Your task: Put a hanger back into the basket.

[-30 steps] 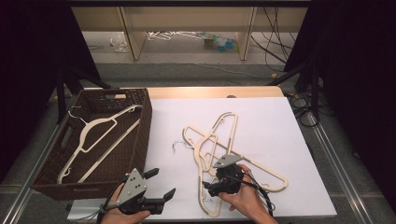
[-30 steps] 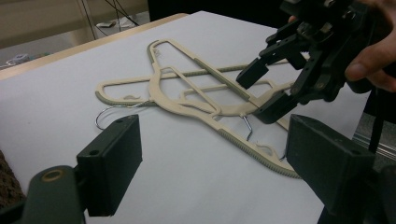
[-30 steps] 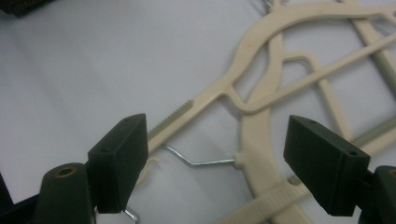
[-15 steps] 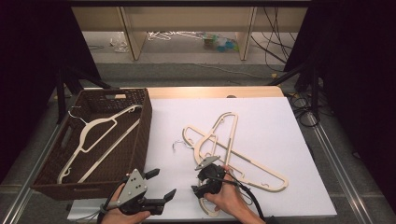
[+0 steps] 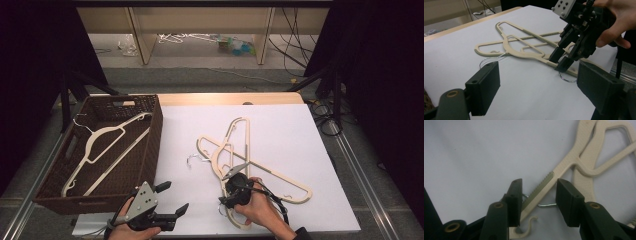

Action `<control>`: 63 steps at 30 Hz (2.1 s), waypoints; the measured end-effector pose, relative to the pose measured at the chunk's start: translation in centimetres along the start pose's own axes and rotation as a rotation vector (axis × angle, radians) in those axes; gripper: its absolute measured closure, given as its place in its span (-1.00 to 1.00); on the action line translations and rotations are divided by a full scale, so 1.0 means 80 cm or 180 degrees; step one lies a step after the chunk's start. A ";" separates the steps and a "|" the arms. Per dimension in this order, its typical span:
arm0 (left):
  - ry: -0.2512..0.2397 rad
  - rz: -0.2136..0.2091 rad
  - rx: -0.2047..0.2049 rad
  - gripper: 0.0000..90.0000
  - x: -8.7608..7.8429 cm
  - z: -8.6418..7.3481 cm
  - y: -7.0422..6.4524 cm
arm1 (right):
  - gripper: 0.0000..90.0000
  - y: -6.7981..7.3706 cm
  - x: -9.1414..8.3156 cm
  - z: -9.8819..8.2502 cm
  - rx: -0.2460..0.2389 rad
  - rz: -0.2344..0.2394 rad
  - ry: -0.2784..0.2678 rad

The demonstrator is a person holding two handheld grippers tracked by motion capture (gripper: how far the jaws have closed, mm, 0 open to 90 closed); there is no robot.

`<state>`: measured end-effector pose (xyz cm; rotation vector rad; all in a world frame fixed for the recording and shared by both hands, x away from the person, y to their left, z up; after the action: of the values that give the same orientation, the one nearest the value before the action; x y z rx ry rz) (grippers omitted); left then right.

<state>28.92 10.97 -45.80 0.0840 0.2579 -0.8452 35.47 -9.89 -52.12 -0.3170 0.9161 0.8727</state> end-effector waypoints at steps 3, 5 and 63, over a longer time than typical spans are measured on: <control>0.0011 -0.0014 0.0007 -0.58 0.001 -0.001 -0.001 | 0.25 -0.001 0.002 0.002 0.0119 -0.0015 0.0022; 0.0037 -0.0006 0.0015 -0.57 0.002 -0.002 -0.002 | 0.20 0.002 0.005 0.005 0.0095 -0.0058 0.0035; 0.0125 -0.0066 0.0075 -0.55 0.007 -0.007 -0.003 | 0.73 -0.025 -0.039 -0.040 -0.0791 0.0104 0.0591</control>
<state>29.01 10.48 -46.47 0.1204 0.2863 -0.8679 34.24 -14.61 -51.73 -0.6070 0.9872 1.0012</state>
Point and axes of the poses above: each handheld gripper's, and its own axes: x roughly forward along the jaws, z roughly out of its top, y roughly to its left, the point moved 6 cm from there along x, roughly forward along the jaws, and after that the axes turned 7 degrees about -y, right-handed, at the moved point
